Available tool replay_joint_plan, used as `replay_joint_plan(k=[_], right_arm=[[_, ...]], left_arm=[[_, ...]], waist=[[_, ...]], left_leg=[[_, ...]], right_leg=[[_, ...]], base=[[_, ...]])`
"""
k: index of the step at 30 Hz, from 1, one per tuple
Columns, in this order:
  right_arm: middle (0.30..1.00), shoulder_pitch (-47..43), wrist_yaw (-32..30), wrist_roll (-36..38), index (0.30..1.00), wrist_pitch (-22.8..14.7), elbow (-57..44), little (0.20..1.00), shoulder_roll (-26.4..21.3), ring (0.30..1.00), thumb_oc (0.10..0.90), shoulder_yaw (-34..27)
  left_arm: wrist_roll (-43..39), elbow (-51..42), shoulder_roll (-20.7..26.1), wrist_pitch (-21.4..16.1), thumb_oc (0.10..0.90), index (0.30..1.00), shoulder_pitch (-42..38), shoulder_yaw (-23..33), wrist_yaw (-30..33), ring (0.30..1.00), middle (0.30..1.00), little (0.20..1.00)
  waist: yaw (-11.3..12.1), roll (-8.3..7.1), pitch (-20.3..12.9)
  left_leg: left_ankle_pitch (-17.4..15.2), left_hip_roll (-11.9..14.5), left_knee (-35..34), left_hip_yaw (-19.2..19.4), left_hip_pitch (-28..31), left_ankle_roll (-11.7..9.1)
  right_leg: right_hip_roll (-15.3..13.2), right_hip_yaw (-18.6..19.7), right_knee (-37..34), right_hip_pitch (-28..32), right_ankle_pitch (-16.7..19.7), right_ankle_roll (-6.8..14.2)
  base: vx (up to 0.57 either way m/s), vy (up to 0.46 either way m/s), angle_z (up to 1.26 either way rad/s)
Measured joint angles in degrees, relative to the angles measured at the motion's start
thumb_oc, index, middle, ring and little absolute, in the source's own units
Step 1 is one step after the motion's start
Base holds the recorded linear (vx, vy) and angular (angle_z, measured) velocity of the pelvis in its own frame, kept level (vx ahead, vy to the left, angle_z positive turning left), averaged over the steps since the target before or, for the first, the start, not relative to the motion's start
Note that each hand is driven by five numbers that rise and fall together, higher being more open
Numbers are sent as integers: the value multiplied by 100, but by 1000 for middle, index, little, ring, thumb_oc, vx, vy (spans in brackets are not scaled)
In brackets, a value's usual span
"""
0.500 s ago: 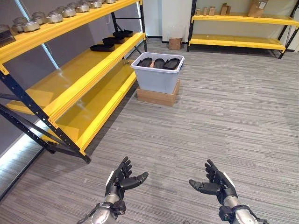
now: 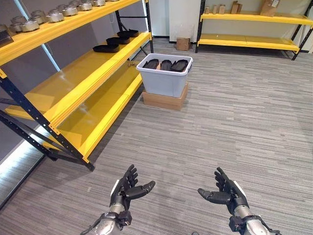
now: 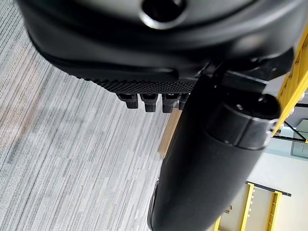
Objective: Move parts from the plastic box to the shelf.
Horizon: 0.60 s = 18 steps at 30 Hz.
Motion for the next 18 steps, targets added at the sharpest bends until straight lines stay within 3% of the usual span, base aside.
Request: replay_joint_plan(k=[18], right_arm=[[1000,0,-1,-4,1000,0,0,1000,0,1000,900,0]], left_arm=[[-7,0,0,0,900,1000,28,0,-7,1000,1000,1000]], waist=[[3,1,-1]], left_leg=[[-1,0,-14,-10,-11,1]], right_leg=[[0,-8,0,-7,-7,-2]], base=[[0,0,0]])
